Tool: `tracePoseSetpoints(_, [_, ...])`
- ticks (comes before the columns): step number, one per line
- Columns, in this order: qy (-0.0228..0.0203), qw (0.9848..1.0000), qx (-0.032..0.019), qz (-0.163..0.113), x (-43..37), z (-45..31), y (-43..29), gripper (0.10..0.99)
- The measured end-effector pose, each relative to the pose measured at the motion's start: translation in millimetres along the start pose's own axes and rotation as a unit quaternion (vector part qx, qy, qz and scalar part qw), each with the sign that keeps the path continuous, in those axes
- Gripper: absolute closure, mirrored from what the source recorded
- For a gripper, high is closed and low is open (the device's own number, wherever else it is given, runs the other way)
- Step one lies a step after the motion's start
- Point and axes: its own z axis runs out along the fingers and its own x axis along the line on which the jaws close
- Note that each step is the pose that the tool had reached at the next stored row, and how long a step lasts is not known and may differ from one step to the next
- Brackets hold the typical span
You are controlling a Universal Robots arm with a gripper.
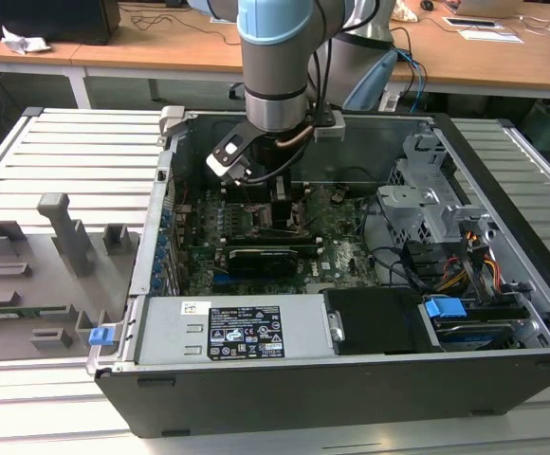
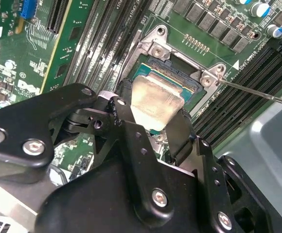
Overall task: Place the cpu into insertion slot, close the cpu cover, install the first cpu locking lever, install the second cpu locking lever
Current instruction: 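Place the cpu into insertion slot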
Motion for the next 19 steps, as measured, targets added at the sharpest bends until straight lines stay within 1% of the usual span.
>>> tracePoseSetpoints(5, [0.0000,1.0000,0.0000,0.000,2.3,2.2,-1.2,0.561])
tracePoseSetpoints(11, [-0.0001,1.0000,0.0000,0.001,5.6,6.5,-1.7,0.561])
tracePoseSetpoints(15, [-0.0002,1.0000,0.0001,0.002,6.2,9.2,-1.9,0.561])
tracePoseSetpoints(19, [-0.0003,1.0000,0.0000,0.003,6.2,9.4,-1.9,0.561])
